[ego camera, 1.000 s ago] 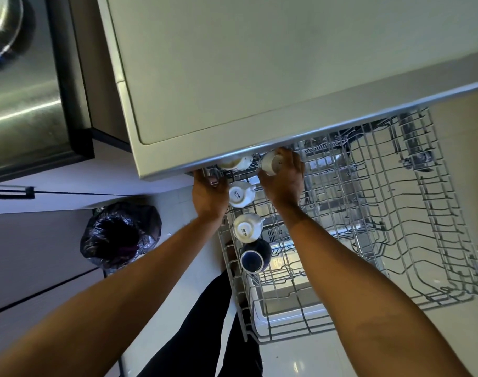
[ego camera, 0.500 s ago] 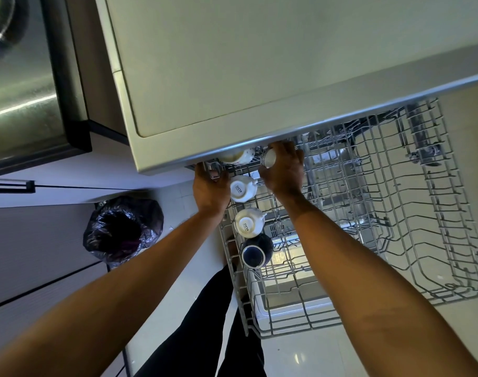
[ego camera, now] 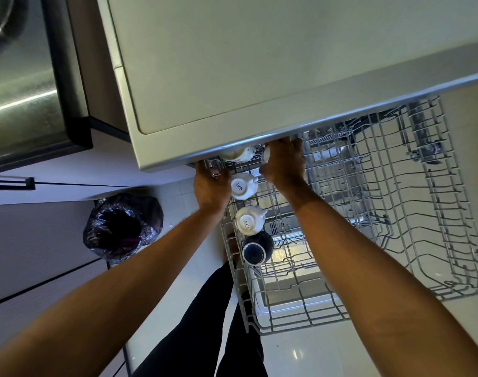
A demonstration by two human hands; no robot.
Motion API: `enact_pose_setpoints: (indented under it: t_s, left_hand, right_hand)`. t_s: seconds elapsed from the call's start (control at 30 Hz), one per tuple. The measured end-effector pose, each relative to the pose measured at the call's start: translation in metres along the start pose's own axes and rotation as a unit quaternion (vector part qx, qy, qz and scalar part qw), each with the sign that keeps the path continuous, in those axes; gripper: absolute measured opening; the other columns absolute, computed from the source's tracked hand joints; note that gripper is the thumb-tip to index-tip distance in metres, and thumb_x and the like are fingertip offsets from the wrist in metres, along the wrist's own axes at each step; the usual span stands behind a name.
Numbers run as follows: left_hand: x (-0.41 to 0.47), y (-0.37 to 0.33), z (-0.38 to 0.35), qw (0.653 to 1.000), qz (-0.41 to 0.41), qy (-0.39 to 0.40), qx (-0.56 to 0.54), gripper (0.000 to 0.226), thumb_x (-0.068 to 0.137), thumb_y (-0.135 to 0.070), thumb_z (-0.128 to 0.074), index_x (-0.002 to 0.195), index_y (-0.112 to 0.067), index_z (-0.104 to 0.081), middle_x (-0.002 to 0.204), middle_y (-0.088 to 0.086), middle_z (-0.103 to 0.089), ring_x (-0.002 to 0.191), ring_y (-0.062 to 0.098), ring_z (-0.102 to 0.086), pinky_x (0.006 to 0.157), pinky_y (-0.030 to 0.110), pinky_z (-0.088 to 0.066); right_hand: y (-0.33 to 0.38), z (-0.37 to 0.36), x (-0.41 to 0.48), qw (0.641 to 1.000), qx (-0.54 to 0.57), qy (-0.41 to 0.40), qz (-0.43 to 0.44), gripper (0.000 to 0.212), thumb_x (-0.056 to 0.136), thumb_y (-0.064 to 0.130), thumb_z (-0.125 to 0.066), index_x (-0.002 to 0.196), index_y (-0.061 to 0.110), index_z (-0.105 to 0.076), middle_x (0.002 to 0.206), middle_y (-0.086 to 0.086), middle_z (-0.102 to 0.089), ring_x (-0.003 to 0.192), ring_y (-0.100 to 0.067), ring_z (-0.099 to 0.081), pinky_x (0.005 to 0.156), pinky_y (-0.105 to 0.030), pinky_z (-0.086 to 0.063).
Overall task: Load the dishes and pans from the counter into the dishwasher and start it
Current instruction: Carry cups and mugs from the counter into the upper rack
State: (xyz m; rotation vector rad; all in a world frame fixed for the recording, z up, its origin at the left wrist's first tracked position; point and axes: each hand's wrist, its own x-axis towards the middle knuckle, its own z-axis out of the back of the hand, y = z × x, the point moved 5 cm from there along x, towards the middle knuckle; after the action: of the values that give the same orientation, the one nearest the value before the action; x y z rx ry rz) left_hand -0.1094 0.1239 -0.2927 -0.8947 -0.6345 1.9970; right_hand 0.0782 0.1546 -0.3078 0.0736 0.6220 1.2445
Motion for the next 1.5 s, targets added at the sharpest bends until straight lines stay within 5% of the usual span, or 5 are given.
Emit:
enact_pose_setpoints:
  t_s: [0.1,0.47,0.67,0.83,1.5]
  left_hand:
    - [0.0,-0.001,0.0,1.0,0.008,0.005,0.0,0.043,0.089,-0.021,-0.067,0.128,-0.012,-0.052,0.119,0.003,-0.067,0.101,0.017,-0.063,0.08,0.02,-0.042]
    - [0.003,0.004,-0.003,1.0,-0.01,-0.002,0.004,0.042,0.086,-0.019,-0.067,0.124,-0.008,-0.054,0.115,0.007,-0.069,0.102,0.024,-0.065,0.078,0.023,-0.044]
    - [0.003,0.004,-0.003,1.0,-0.008,0.002,-0.006,0.045,0.087,-0.021,-0.069,0.127,-0.011,-0.052,0.119,0.004,-0.067,0.104,0.021,-0.064,0.079,0.022,-0.044]
    - [0.004,0.005,-0.003,1.0,-0.009,0.002,-0.009,0.043,0.087,-0.023,-0.069,0.125,-0.009,-0.053,0.117,0.005,-0.068,0.102,0.02,-0.064,0.079,0.022,-0.045]
    - [0.002,0.005,-0.005,1.0,0.012,0.011,-0.009,0.036,0.088,-0.021,-0.067,0.119,-0.008,-0.054,0.109,0.004,-0.068,0.092,0.017,-0.061,0.072,0.02,-0.039]
  right_hand:
    - [0.003,0.004,0.001,1.0,0.001,-0.015,0.004,0.057,0.074,0.01,-0.079,0.126,0.02,-0.059,0.141,-0.008,-0.049,0.138,-0.04,-0.033,0.095,-0.06,-0.05]
    - [-0.001,-0.016,0.001,0.999,-0.025,-0.032,0.012,0.093,0.066,0.022,-0.085,0.145,0.02,-0.035,0.15,-0.017,-0.033,0.138,-0.044,-0.029,0.095,-0.059,-0.05]
    - [-0.005,-0.014,-0.003,0.995,0.029,-0.067,0.063,0.084,0.068,0.025,-0.08,0.142,0.018,-0.039,0.142,-0.019,-0.04,0.132,-0.041,-0.037,0.108,-0.047,-0.036]
    - [-0.01,-0.011,-0.017,0.986,0.065,-0.119,0.097,0.068,0.071,0.017,-0.073,0.135,0.018,-0.051,0.124,-0.014,-0.052,0.109,-0.035,-0.054,0.086,-0.043,-0.052]
    - [-0.016,-0.007,-0.001,0.99,0.117,-0.082,-0.01,0.057,0.074,0.023,-0.088,0.121,0.012,-0.057,0.117,-0.01,-0.07,0.111,-0.029,-0.066,0.084,-0.034,-0.054]
